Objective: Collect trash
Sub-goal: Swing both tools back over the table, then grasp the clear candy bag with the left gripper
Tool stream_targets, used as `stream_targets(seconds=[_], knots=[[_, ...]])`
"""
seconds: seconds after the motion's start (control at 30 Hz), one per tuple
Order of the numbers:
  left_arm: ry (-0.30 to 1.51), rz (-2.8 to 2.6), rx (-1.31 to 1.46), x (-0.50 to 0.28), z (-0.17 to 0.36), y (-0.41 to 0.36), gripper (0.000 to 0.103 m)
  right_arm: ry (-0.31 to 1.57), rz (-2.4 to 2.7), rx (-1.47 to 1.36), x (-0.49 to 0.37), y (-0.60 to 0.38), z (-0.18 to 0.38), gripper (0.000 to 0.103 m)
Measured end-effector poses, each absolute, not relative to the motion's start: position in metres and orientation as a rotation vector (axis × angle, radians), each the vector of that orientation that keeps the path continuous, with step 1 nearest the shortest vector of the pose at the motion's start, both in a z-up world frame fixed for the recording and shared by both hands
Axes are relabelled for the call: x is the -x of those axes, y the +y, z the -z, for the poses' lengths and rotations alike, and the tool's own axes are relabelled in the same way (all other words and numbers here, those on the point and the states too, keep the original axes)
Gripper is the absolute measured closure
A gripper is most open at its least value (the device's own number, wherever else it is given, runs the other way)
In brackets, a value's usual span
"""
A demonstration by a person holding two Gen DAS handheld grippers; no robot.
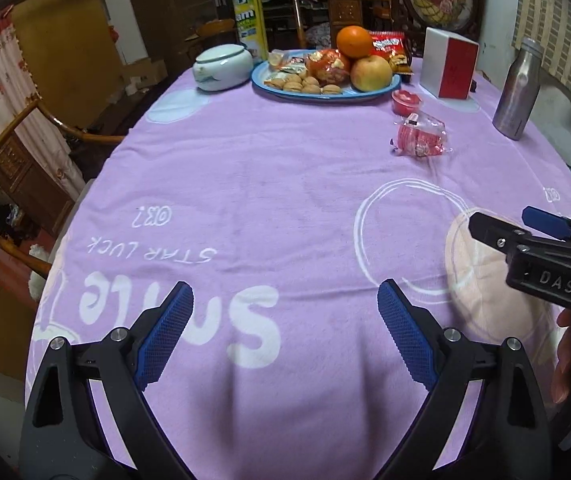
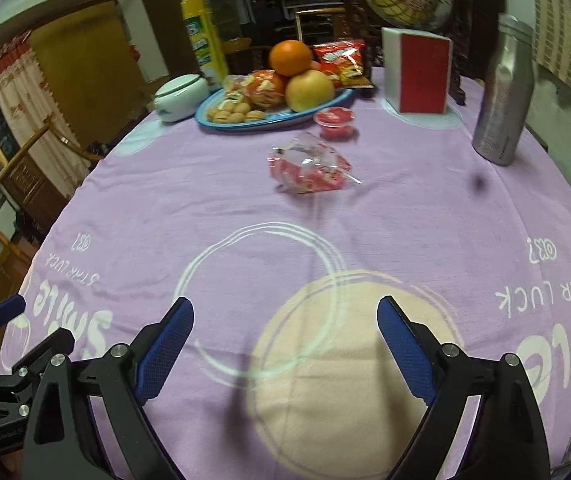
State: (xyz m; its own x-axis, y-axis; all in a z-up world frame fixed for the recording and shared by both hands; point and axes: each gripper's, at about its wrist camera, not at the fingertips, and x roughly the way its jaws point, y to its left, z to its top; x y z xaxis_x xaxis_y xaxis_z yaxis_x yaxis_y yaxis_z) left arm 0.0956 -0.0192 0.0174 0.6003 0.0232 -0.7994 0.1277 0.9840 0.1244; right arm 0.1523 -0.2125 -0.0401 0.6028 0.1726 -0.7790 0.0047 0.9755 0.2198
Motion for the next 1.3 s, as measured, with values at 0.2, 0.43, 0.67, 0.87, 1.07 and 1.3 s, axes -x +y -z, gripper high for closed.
stream_targets(seconds=[0.2,0.43,0.67,0.87,1.07,1.3], knots=[[0.952,0.068,-0.178,-0.113,-0.012,-0.028,0.013,0.929,-0.051,-0.257,-0.158,-0.231,0.054,0.011],[0.961,0.084,-0.185,-0.14,-0.008,-0.047,0.013,0.933,-0.029,-0.276,-0.159,-0.239,0.056,0.01],[0.9,0.119,-0.205,-0.184,-0.004,-0.086,0.013,0.907,0.041,-0.314,-0.157,-0.258,0.051,0.008],[0.916,0.237,-0.232,-0.219,0.008,-0.126,0.013,0.848,0.1,-0.416,-0.15,-0.288,0.043,0.008],[0.849,0.312,-0.332,-0.233,0.019,-0.159,0.007,0.837,0.104,-0.476,-0.149,-0.301,0.043,0.007],[0.875,0.343,-0.305,-0.269,0.031,-0.173,0.007,0.878,0.084,-0.483,-0.156,-0.298,0.052,0.007]])
